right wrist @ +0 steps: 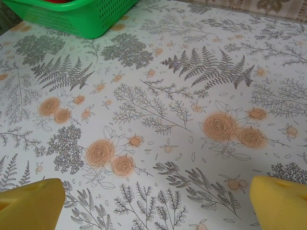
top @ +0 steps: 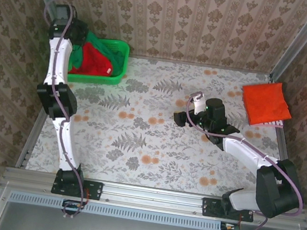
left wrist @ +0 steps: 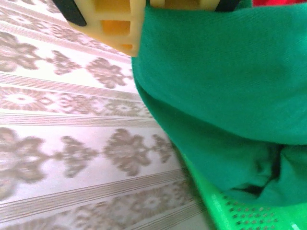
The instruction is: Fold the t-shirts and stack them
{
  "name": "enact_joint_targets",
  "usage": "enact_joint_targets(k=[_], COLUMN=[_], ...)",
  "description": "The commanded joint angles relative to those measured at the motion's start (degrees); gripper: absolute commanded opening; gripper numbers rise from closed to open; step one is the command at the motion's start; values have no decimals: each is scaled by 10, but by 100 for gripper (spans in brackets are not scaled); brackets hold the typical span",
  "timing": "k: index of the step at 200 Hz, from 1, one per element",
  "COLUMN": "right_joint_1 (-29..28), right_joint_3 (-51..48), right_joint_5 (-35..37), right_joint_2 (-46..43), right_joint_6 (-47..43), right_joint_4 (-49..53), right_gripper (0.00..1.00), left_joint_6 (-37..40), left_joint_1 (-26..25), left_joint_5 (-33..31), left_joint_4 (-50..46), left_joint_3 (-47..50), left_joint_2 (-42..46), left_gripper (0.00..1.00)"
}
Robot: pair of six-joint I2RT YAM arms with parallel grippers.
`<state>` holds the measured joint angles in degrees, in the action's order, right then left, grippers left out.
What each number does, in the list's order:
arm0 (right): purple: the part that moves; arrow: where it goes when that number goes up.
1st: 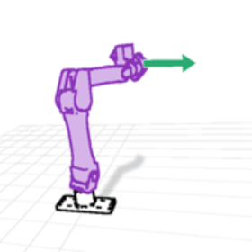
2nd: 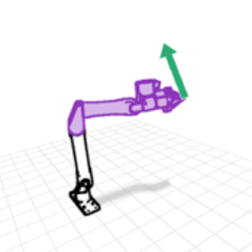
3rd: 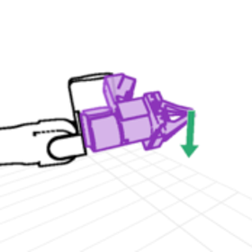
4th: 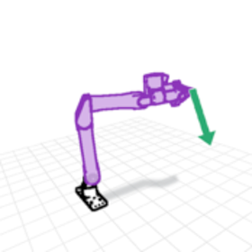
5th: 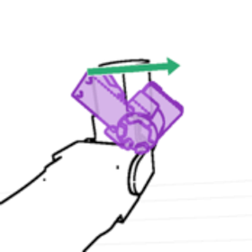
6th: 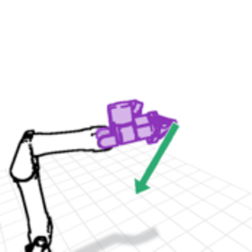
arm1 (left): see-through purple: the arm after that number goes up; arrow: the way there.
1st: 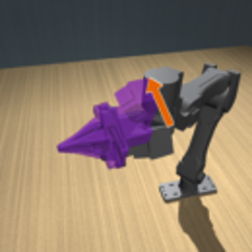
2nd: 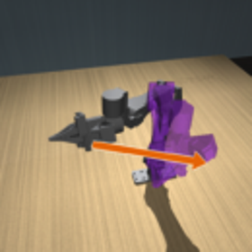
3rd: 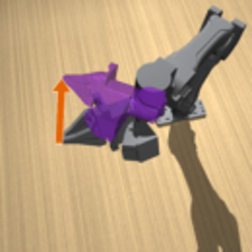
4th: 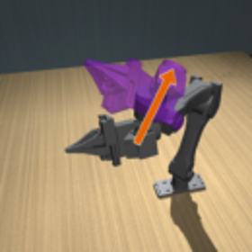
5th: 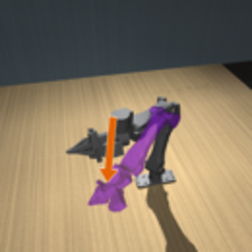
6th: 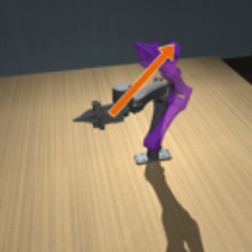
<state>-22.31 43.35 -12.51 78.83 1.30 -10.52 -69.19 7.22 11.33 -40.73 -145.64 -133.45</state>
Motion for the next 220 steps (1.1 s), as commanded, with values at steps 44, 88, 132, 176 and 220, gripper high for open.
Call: enact_joint_targets(k=[44,88,132,176,220], right_joint_1=[-1,-1,-1,-1,-1], right_joint_3=[7,8,7,7,-1], right_joint_5=[-17,-17,-23,-24,-16], right_joint_2=[5,21,25,29,26], right_joint_6=[5,4,-2,5,3], right_joint_4=[-12,-14,-11,-21,-19], right_gripper=[100,100,100,100,100], left_joint_6=[25,17,19,45,-21], left_joint_1=[15,8,7,-29,-46], left_joint_5=[94,55,-16,-56,-54], left_joint_4=[-15,98,89,27,46], left_joint_3=[23,356,421,352,412], left_joint_2=[42,209,262,228,228], left_gripper=[0,12,76,79,79])
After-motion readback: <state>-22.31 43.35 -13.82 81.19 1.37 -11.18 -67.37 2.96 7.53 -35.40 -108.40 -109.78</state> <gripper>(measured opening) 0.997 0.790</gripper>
